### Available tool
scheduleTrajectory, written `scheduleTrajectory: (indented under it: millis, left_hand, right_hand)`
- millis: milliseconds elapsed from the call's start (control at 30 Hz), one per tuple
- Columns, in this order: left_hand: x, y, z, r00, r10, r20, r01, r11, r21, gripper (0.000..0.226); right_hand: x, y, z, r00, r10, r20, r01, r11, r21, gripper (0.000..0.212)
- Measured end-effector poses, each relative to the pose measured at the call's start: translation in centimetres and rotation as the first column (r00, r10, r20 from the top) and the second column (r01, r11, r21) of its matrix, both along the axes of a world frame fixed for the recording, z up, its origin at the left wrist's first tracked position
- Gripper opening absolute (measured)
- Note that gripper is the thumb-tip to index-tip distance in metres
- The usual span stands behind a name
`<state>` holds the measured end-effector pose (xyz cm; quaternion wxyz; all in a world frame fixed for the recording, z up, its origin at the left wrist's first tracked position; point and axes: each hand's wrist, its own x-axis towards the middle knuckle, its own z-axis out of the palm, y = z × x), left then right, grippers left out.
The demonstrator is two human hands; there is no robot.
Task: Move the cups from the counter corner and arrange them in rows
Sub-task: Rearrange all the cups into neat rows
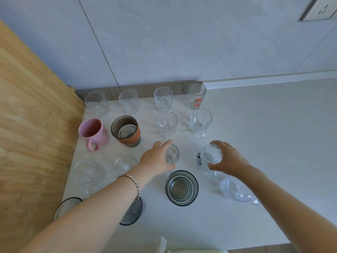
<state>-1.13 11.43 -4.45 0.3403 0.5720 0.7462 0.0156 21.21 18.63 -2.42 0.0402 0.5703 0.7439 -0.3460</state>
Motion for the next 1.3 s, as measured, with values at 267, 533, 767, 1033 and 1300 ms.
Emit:
scheduleTrajectory:
  millis: [267,533,767,1033,1300]
  left_hand:
    - [0.1,-0.5,-0.5,0.997,0.037,0.063,-0.04,0.998,0.049,0.084]
    - [-1.2,-2.3,1.2,0.998,0.055,-0.003,-0.054,0.995,0.079,0.078]
    - [-8.7,-11.9,4.5,0.929,0.337,-0.151,-0.253,0.879,0.405,0.042]
    - [-13.8,-21.2,1.7,0.937,0.301,-0.179,-0.33,0.929,-0.165,0.09]
    - [-13.7,-23.1,1.9,0.958,0.204,-0.201,-0.228,0.968,-0.104,0.078]
  right_hand:
    - [0.3,0.6,0.6,0.991,0.12,0.057,-0.119,0.992,-0.031,0.079]
    - [-3.0,-1.6,2.7,0.968,0.235,0.091,-0.246,0.959,0.137,0.065]
    - [-10.3,-9.0,4.3,0.9,0.42,-0.117,-0.385,0.891,0.241,0.046]
    - [-17.7,-18.2,0.8,0.854,0.502,0.135,-0.495,0.865,-0.085,0.098]
    - [-17.3,-22.2,0.1,0.905,0.38,0.191,-0.386,0.922,-0.006,0.086]
